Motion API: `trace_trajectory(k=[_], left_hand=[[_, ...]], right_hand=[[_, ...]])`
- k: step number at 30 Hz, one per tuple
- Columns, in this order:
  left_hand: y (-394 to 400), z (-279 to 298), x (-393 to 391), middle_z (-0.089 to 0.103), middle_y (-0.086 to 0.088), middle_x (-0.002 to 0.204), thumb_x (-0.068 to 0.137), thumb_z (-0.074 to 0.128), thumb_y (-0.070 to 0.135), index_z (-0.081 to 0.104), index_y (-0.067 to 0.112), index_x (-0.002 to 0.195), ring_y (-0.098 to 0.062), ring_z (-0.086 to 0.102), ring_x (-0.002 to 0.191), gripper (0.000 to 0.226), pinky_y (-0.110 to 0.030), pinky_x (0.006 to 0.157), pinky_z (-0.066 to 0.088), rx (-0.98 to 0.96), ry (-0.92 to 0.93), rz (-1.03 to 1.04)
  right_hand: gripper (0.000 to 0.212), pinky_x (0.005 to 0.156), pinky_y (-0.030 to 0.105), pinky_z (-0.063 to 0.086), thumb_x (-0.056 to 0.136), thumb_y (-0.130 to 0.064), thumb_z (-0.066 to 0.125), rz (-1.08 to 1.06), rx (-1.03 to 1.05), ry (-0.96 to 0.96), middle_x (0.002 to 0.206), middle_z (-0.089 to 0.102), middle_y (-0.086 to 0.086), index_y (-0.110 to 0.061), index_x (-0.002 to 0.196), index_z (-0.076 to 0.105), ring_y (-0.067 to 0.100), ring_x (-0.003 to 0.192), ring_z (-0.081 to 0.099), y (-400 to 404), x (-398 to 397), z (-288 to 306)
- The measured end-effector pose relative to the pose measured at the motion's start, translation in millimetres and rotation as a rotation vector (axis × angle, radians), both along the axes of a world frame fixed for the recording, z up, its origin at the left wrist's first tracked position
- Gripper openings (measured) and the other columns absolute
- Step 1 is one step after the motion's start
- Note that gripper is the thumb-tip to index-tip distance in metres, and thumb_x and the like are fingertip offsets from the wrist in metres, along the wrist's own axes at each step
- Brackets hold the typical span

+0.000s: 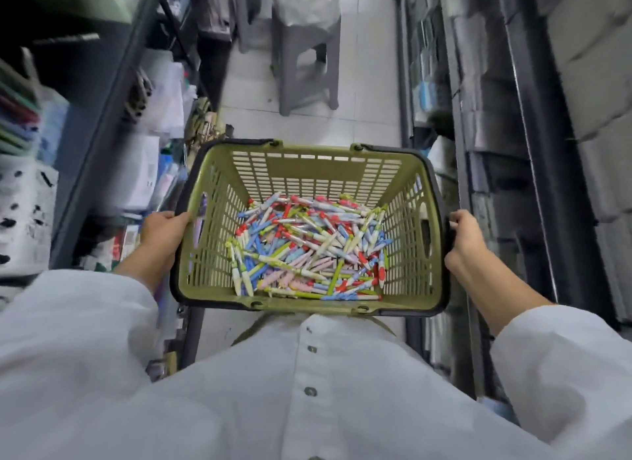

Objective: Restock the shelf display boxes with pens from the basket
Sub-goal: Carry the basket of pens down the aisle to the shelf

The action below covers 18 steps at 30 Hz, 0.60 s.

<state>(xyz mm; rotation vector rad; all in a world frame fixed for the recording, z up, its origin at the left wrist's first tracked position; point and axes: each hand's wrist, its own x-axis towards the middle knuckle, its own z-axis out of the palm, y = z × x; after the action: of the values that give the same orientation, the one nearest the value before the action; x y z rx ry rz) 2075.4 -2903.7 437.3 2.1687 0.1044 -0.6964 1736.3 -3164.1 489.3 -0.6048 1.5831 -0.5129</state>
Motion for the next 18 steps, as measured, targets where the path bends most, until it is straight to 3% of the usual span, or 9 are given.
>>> trace_trajectory(k=[2,5,7,10,15,18], left_hand=[[-45.0,2.1,28.8,0.058,-0.014,0.068,0.075,0.06,0.018,0.056,0.011,0.061,-0.024,0.056,0.068,0.016,-0.041,0.07,0.051,0.013,0.004,0.032],[-101.0,9.5,62.3,0.056,-0.008,0.058,0.071,0.06,0.018,0.058,0.01,0.059,-0.025,0.054,0.059,0.015,-0.033,0.062,0.05,0.049,-0.01,0.09],[-134.3,13.9,84.7,0.054,-0.007,0.057,0.071,0.06,0.018,0.056,0.011,0.06,-0.024,0.051,0.056,0.014,-0.029,0.058,0.046,0.036,0.006,0.093],[-187.4,13.1,132.1,0.056,-0.011,0.06,0.069,0.058,0.017,0.059,0.01,0.062,-0.025,0.054,0.061,0.011,-0.036,0.065,0.049,0.016,0.009,0.103],[-284.3,-2.4,215.3,0.063,-0.008,0.06,0.066,0.059,0.026,0.063,0.011,0.067,-0.025,0.06,0.057,0.016,-0.034,0.063,0.053,-0.016,0.003,0.114],[-336.8,-4.7,262.2,0.065,-0.012,0.069,0.069,0.059,0.025,0.065,0.01,0.073,-0.028,0.063,0.066,0.017,-0.04,0.071,0.055,-0.018,0.025,0.126]], right_hand=[[0.033,0.056,0.028,0.045,0.092,-0.031,0.038,0.045,-0.008,-0.007,0.052,0.063,0.002,-0.014,0.071,0.057,0.021,0.059,0.055,-53.0,35.1,-0.6],[0.036,0.056,0.027,0.046,0.094,-0.032,0.036,0.095,0.019,-0.003,0.063,0.064,0.006,-0.013,0.073,0.059,0.021,0.058,0.058,-123.2,86.1,6.6],[0.037,0.05,0.023,0.045,0.094,-0.032,0.036,0.127,0.001,-0.015,0.056,0.065,0.003,-0.014,0.071,0.059,0.019,0.052,0.06,-168.8,120.4,14.0],[0.035,0.044,0.017,0.044,0.093,-0.028,0.036,0.15,-0.032,-0.038,0.045,0.06,-0.001,-0.015,0.066,0.054,0.017,0.047,0.058,-239.7,180.8,21.3],[0.033,0.051,0.023,0.042,0.092,-0.029,0.037,0.173,-0.027,-0.005,0.054,0.058,0.0,-0.016,0.065,0.049,0.018,0.055,0.053,-342.2,272.2,11.4],[0.037,0.058,0.025,0.043,0.094,-0.031,0.036,0.199,-0.014,0.001,0.051,0.061,0.001,-0.016,0.066,0.053,0.02,0.06,0.054,-394.8,325.1,12.1]])
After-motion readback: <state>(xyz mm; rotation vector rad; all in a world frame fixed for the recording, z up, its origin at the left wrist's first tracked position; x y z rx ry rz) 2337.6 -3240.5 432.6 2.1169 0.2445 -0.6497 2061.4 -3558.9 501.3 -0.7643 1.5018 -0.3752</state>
